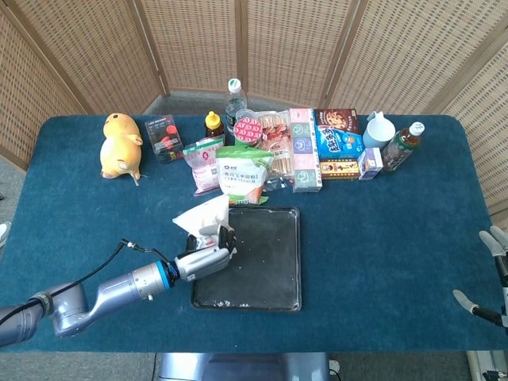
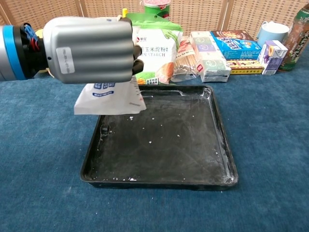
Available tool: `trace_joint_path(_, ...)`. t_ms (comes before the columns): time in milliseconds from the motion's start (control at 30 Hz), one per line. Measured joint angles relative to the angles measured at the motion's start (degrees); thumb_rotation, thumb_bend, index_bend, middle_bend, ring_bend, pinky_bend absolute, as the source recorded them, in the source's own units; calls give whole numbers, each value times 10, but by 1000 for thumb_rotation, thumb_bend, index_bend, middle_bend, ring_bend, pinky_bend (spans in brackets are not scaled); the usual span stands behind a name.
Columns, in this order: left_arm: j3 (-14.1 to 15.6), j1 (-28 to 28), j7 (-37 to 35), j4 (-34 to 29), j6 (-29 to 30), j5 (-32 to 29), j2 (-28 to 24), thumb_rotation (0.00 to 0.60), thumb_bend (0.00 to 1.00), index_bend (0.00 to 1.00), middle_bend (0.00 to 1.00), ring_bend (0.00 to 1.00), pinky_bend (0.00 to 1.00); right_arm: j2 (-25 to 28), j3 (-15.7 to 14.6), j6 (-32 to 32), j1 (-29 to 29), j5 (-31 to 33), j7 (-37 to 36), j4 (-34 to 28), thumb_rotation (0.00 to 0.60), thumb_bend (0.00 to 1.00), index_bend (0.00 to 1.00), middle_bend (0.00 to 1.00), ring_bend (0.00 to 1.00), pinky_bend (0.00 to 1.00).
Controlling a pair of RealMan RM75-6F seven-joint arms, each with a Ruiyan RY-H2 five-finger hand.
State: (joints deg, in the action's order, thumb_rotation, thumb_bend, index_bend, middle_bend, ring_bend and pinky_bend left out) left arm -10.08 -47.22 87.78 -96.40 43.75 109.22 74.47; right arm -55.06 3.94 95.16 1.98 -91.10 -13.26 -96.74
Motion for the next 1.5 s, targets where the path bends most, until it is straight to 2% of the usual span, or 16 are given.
trace_joint_path(200,-13,25,88,-23,-6,-30,1,600,584,968,919,771,718,1,0,1,1,1,-3,1,600,0,0,0,0,0)
trace_joint_path(333,-19,43,76,-39,15,-59,8,600,587,968,919,771,723,1,0,0,0,1,-3,1,600,0,0,0,0,0)
trace_joint_path(433,-19,60,34,-42,47,-76,14,600,597,969,919,771,725,0,0,-1,0,0,-1,1,600,0,0,0,0,0)
trace_joint_path(633,-11,104,-125,-29,137,-105,34,600,609,968,919,771,725,-2,-1,-4,-1,0,6,0,600,0,0,0,0,0)
trace_joint_path(833,-5,155,-351,16,223,-155,65,600,628,968,920,771,719,-5,-2,-7,-3,0,18,-3,600,0,0,0,0,0)
trace_joint_path(1000,-10,196,-551,58,263,-232,97,600,638,968,916,771,697,-7,-3,-11,-5,-1,26,-5,600,0,0,0,0,0)
trace_joint_path(1067,-14,210,-625,76,269,-269,112,600,635,963,874,753,668,-9,-4,-13,-5,-1,30,-5,600,0,0,0,0,0)
trace_joint_path(1100,-17,214,-654,84,270,-286,119,600,622,931,803,706,633,-9,-4,-14,-6,-1,31,-6,600,0,0,0,0,0)
trace_joint_path(1167,-23,224,-715,100,269,-321,134,600,556,753,574,516,513,-10,-4,-16,-6,-1,34,-6,600,0,0,0,0,0)
trace_joint_path(1233,-26,229,-758,114,263,-346,147,600,407,408,239,221,330,-11,-4,-17,-7,0,35,-6,600,0,0,0,0,0)
trace_joint_path(1300,-26,233,-792,125,247,-365,156,600,256,194,70,72,250,-11,-4,-17,-7,1,36,-6,600,0,0,0,0,0)
trace_joint_path(1333,-25,233,-800,126,237,-369,156,600,165,113,25,29,229,-11,-4,-18,-8,2,36,-5,600,0,0,0,0,0)
trace_joint_path(1400,-21,232,-817,123,206,-380,152,600,50,28,0,1,203,-11,-4,-20,-8,2,35,-5,600,0,0,0,0,0)
trace_joint_path(1500,-15,229,-850,114,166,-392,142,600,0,0,0,0,176,-11,-4,-19,-8,1,34,-4,600,0,0,0,0,0)
